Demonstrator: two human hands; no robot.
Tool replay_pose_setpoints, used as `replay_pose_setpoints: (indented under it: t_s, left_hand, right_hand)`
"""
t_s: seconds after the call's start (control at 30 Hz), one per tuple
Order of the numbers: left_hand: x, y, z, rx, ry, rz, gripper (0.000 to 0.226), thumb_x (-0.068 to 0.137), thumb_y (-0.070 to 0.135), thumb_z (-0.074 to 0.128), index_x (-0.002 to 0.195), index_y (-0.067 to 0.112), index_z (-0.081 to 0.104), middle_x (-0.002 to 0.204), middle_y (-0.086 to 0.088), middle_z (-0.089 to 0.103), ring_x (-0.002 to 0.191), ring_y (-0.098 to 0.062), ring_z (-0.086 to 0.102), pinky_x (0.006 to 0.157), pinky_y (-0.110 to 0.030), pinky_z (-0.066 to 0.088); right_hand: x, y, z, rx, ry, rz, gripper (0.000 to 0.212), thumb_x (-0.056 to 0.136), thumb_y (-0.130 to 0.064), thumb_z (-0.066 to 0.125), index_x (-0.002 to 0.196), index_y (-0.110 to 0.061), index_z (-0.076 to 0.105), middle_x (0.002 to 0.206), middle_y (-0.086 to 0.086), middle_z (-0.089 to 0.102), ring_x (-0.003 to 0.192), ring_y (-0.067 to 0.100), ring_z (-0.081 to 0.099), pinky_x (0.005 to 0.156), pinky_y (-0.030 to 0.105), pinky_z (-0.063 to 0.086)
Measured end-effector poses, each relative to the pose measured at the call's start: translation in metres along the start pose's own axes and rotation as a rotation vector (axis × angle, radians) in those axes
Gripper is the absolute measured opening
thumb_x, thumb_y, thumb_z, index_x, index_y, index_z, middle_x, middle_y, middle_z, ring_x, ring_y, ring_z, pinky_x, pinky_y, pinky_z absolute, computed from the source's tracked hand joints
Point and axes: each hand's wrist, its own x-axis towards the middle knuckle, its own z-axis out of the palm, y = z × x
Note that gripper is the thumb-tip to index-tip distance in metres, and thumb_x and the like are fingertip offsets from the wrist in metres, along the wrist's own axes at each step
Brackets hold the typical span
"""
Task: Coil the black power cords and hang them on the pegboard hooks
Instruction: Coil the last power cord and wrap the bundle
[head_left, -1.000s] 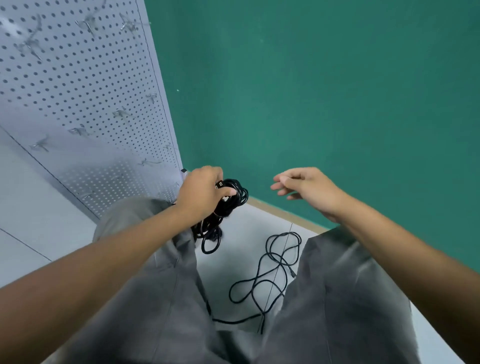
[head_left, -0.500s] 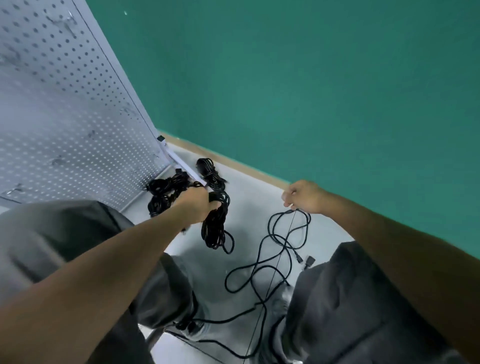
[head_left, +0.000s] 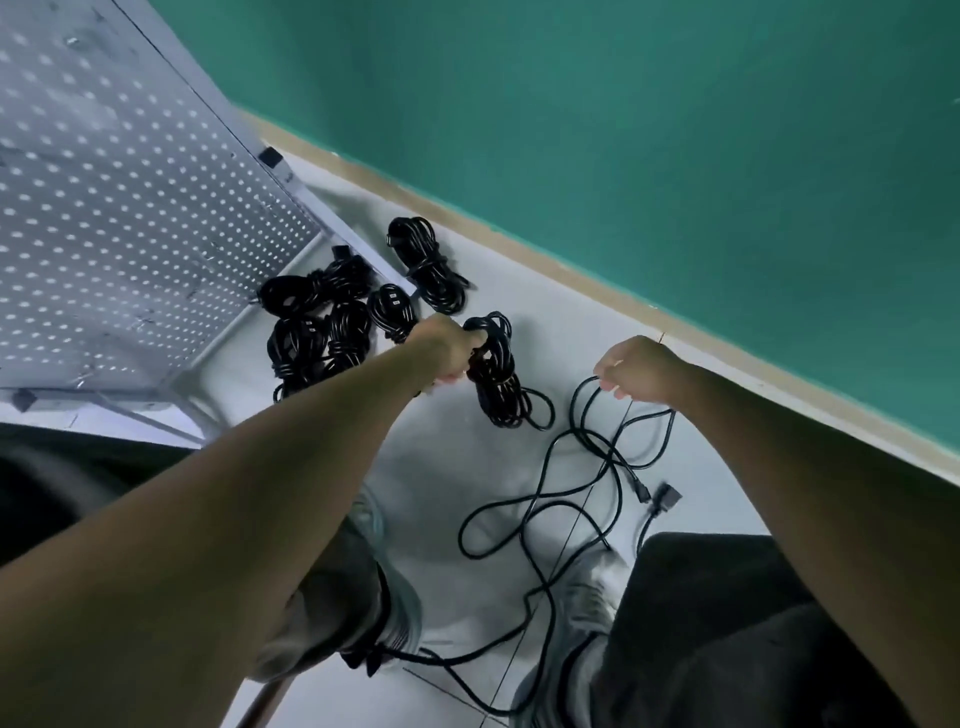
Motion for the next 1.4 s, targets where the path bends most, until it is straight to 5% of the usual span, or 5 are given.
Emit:
replay_pose_setpoints:
  t_s: [0.17, 0.7, 0.97, 1.13, 1.4]
  left_hand:
    - [0.035, 0.008, 0.005, -0.193, -0.032, -0.036, 0.031, 0.105, 0.025, 0.058, 0.127, 0.004, 0.063, 0.077, -0.011, 0.061, 0.065, -0.020, 0.059, 0.066, -0.032, 0.061]
    - [0.058, -0.033, -0.007, -0.136, 0.136, 0.115, 0.023, 0.102, 0.035, 0.060, 0.089, 0.017, 0.052, 0.106, -0.012, 0.072, 0.097, -0.032, 0.071, 0.090, -0.048, 0.059]
    - [0.038, -0.028, 0.016, -0.146, 0.004, 0.149, 0.024, 0.100, 0.035, 0.061, 0.090, 0.014, 0.053, 0.085, -0.004, 0.070, 0.062, -0.022, 0.061, 0.059, -0.026, 0.050]
    - [0.020, -0.012, 0.027, -0.103, -0.047, 0.213, 0.023, 0.101, 0.037, 0.059, 0.092, 0.016, 0.055, 0.095, -0.006, 0.074, 0.075, -0.025, 0.066, 0.069, -0.034, 0.053]
    - [-0.028, 0.002, 0.004, -0.007, -0.033, 0.296, 0.023, 0.103, 0.035, 0.057, 0.096, 0.012, 0.058, 0.098, -0.008, 0.074, 0.079, -0.026, 0.071, 0.056, -0.026, 0.044]
  right_hand:
    - [0.030, 0.017, 0.025, -0.175, -0.051, -0.002, 0.028, 0.102, -0.013, 0.052, 0.119, 0.002, 0.068, 0.122, 0.018, 0.068, 0.115, 0.035, 0.063, 0.096, 0.037, 0.050]
    - [0.064, 0.049, 0.070, -0.506, -0.216, 0.036, 0.031, 0.101, -0.018, 0.057, 0.127, -0.003, 0.066, 0.129, 0.010, 0.062, 0.124, 0.025, 0.059, 0.102, 0.029, 0.047]
    - [0.056, 0.059, 0.076, -0.488, -0.252, 0.089, 0.025, 0.097, -0.019, 0.064, 0.078, -0.005, 0.056, 0.081, 0.008, 0.052, 0.085, 0.022, 0.052, 0.057, 0.024, 0.036]
    - [0.051, 0.038, 0.062, -0.371, -0.232, 0.047, 0.022, 0.098, -0.019, 0.062, 0.105, -0.002, 0.073, 0.099, 0.011, 0.070, 0.092, 0.024, 0.065, 0.088, 0.032, 0.052]
    - [0.020, -0.009, 0.024, 0.011, -0.152, 0.001, 0.015, 0.093, -0.005, 0.070, 0.107, -0.001, 0.073, 0.095, 0.015, 0.075, 0.083, 0.022, 0.069, 0.078, 0.033, 0.062]
